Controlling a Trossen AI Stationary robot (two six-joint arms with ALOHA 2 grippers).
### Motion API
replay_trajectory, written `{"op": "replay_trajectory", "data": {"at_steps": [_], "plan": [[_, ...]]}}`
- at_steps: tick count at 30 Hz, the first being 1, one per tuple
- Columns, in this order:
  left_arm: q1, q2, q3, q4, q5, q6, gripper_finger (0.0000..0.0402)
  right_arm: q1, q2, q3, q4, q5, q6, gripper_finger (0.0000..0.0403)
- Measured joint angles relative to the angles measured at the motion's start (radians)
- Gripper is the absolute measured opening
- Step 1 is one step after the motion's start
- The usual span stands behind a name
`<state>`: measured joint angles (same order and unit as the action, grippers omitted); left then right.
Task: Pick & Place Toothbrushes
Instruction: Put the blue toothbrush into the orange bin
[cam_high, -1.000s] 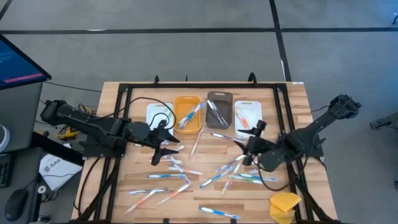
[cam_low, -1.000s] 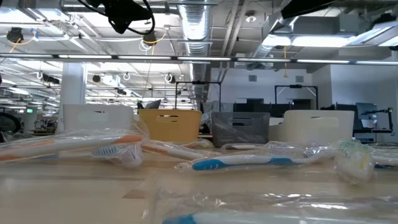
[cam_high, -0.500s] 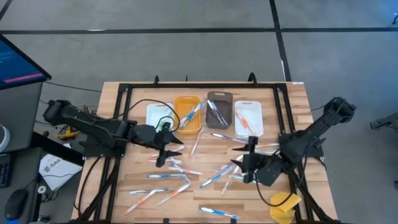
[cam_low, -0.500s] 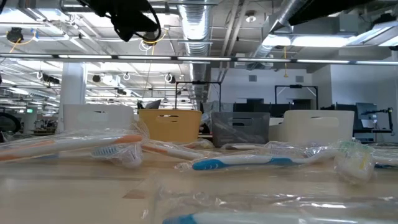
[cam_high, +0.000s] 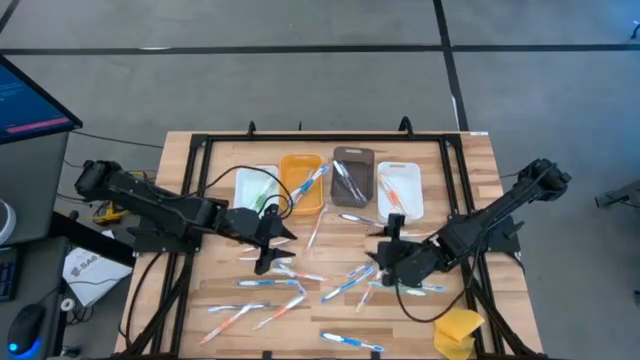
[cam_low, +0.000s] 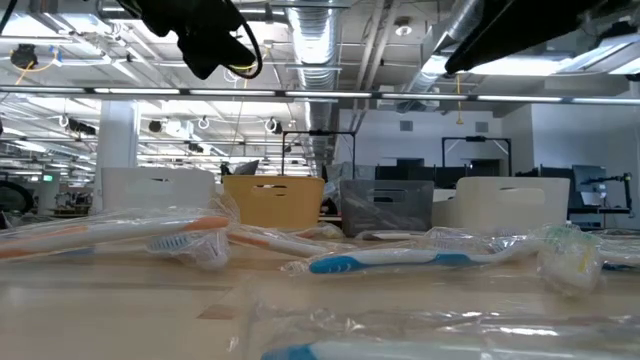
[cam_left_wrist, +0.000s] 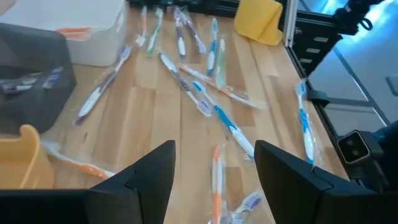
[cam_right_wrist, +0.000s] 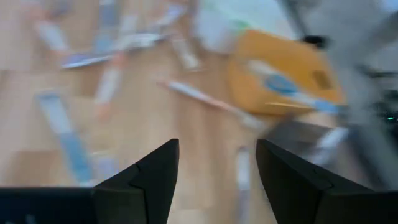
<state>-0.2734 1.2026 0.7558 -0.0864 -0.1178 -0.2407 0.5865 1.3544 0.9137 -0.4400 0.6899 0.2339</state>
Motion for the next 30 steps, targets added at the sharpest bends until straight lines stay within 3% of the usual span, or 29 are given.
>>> {"op": "replay_trajectory", "data": {"at_steps": [4,7,15,30], "plan": [[-0.017,0.000,0.000,0.000,0.002,0.021,0.0213,0.001,0.000,0.000,0.018,-0.225,-0.001,0.0209],[-0.032,0.000,0.000,0.000,0.002,0.021,0.0213,0.001,0.000,0.000,0.041,-0.301,-0.001,0.0209],[-0.063,0.000,0.000,-0.001,0.002,0.054,0.0213,-0.016,0.022,0.001,0.171,-0.297,-0.024,0.0209],[-0.056,0.000,0.000,0.001,-0.003,0.110,0.0213,-0.031,0.283,0.002,0.368,-0.305,-0.138,0.0200]]}}
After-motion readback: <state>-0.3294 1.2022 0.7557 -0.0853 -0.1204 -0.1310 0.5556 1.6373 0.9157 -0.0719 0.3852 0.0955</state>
